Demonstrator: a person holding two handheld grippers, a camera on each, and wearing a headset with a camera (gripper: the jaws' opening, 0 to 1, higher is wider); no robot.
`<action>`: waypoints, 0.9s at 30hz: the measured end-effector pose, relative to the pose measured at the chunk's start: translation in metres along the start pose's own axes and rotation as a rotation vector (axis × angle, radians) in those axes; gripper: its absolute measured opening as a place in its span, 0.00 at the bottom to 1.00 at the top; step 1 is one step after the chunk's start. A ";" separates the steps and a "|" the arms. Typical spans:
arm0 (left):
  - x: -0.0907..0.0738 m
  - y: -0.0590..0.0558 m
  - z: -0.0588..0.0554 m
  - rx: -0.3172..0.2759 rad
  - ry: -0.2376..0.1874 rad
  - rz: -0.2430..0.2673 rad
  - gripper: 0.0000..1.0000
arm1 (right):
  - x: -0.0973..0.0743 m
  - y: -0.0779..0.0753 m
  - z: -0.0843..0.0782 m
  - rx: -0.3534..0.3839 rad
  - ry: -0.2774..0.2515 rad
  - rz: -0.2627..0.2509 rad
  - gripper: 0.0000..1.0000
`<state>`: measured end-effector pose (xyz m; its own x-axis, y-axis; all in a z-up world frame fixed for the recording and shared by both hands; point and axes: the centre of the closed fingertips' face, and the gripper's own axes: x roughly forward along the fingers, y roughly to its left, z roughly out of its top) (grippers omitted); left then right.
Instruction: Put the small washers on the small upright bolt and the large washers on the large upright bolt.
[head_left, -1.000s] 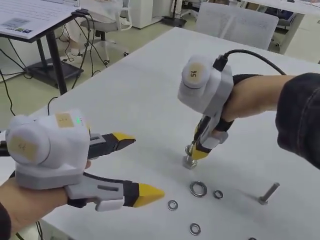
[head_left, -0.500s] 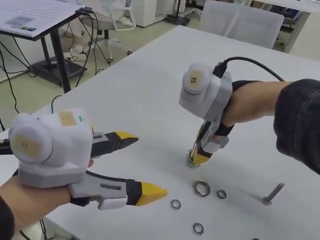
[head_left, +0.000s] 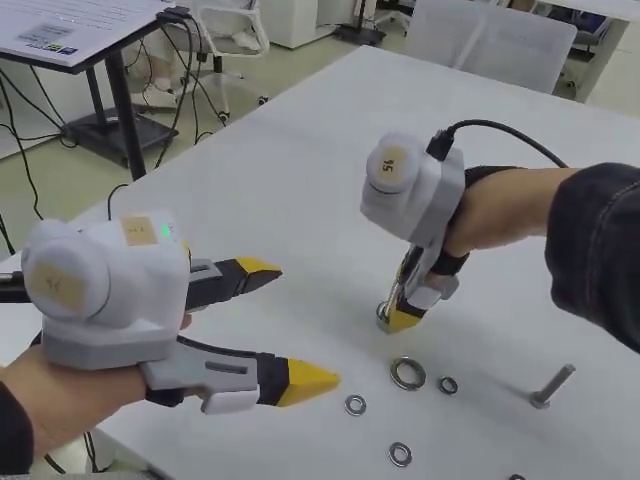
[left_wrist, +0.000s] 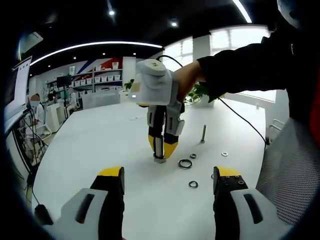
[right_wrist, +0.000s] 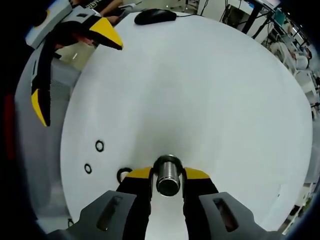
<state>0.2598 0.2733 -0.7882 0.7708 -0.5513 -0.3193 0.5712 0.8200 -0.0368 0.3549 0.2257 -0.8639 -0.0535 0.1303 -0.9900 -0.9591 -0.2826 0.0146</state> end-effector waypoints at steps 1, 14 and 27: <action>0.000 0.000 0.000 0.001 0.001 -0.001 0.72 | 0.000 0.000 0.000 0.001 0.000 0.001 0.23; 0.000 0.000 0.000 -0.001 -0.002 0.004 0.72 | -0.001 0.001 -0.003 -0.009 -0.001 -0.002 0.24; 0.000 -0.001 -0.001 -0.001 0.005 0.001 0.72 | -0.008 0.002 -0.002 -0.003 -0.029 -0.004 0.27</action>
<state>0.2591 0.2727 -0.7889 0.7701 -0.5497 -0.3236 0.5702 0.8206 -0.0369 0.3538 0.2218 -0.8567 -0.0576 0.1585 -0.9857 -0.9586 -0.2847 0.0103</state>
